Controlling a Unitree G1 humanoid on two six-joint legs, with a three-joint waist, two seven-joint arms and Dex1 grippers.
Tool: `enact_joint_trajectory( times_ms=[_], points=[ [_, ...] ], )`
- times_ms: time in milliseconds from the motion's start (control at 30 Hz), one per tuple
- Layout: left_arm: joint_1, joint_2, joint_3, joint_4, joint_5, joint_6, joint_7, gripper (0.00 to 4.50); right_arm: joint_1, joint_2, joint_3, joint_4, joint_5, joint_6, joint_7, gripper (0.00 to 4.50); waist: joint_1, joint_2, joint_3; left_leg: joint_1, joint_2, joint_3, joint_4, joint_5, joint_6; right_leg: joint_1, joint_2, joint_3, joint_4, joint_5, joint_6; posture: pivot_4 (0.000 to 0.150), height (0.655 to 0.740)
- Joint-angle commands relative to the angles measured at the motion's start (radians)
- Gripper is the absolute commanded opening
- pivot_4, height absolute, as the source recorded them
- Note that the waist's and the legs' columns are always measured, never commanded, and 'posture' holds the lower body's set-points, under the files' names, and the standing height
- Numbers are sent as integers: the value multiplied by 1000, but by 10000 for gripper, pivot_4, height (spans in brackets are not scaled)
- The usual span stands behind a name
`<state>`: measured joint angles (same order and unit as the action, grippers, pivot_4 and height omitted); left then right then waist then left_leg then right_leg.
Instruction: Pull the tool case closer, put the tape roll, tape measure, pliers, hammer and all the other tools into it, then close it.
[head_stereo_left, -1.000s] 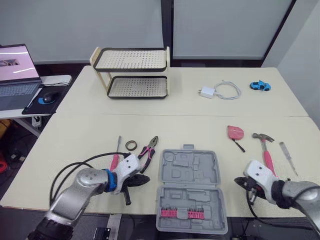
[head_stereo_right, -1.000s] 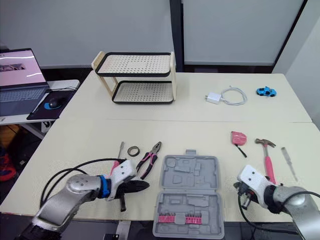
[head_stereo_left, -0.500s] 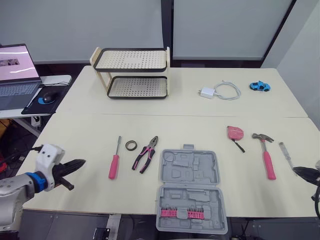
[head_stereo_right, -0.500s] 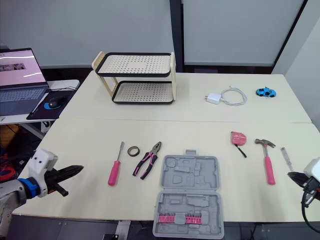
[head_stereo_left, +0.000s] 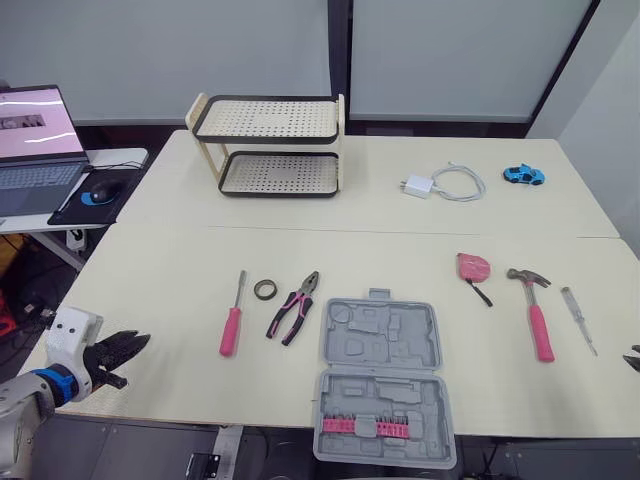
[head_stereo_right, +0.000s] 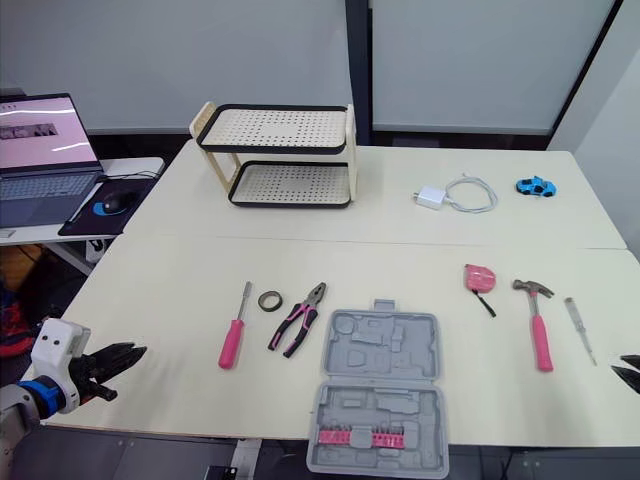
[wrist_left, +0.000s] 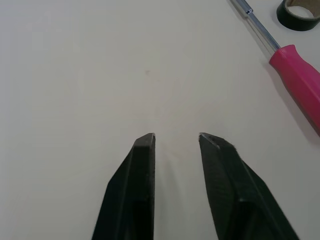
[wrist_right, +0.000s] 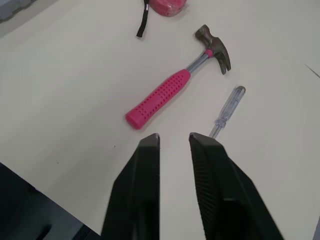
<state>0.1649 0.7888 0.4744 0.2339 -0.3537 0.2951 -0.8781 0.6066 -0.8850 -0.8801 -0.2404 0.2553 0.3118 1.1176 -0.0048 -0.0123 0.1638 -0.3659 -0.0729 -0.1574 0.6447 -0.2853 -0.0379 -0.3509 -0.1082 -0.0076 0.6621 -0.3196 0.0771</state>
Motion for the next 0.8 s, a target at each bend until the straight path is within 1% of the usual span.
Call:
enact_joint_trajectory(
  times_ms=[33, 133, 200, 233, 367, 433, 567, 633, 800],
  points=[
    [0, 1, 31, -3, -16, -16, 5, 26186, -12, -35, -21, 30, -2, -27, 15, 23771, 0, 0, 0, 0, 0, 0, 0, 0, 0, 0, 0, 0, 0, 0, 0, 1500, 7400],
    [9, -1, 30, -8, -16, -19, 2, 35429, -17, -53, -10, 58, -4, -40, 29, 33875, 0, 0, 0, 0, 0, 1, 0, 0, 0, 0, 0, 0, 0, 0, 0, 1500, 7400],
    [15, -1, 32, -10, -16, -22, 1, 42178, -18, -61, -7, 70, -4, -44, 38, 41387, 0, 0, 0, 0, 0, 1, 0, 0, 0, 0, 0, 0, 0, 0, 0, 1500, 7400],
    [16, -1, 32, -10, -15, -24, 1, 44709, -18, -63, -6, 74, -3, -45, 40, 44569, 0, 0, 0, 0, 0, 1, 0, 0, 0, 0, 0, 0, 0, 0, 0, 1500, 7400],
    [20, 2, 30, -10, -13, -32, -5, 44709, -24, -67, 1, 77, -2, -51, 45, 44569, 0, 0, 0, 0, 0, 1, 0, 0, 0, 0, 0, 0, 0, 0, 0, 1500, 7400],
    [20, 9, 24, -8, -4, -45, -9, 44709, -28, -64, 11, 40, 0, -55, 41, 44569, 0, 0, 0, 0, 0, 1, 0, 0, 0, 0, 0, 0, 0, 0, 0, 1500, 7400],
    [19, 28, 15, -9, 6, -70, -29, 44709, -28, -61, 26, -80, 48, 1, 61, 44569, 0, 0, 0, 0, 1, 1, 0, 0, 0, 0, 0, 0, 0, 0, 0, 1500, 7400],
    [19, 47, 7, -24, 8, -78, -58, 44709, -57, -63, 50, -180, 101, 58, 53, 44569, 0, 0, 0, 0, 1, 1, 0, 0, 0, 0, 0, 0, 0, 0, 0, 1500, 7400],
    [-12, 109, -32, -58, 21, -70, -113, 44709, -164, -89, 184, -397, 245, 206, 17, 44569, 1, 0, 0, -1, 2, 0, 0, 0, 0, 0, 0, -1, 0, 0, 0, 1500, 7400]
  ],
)
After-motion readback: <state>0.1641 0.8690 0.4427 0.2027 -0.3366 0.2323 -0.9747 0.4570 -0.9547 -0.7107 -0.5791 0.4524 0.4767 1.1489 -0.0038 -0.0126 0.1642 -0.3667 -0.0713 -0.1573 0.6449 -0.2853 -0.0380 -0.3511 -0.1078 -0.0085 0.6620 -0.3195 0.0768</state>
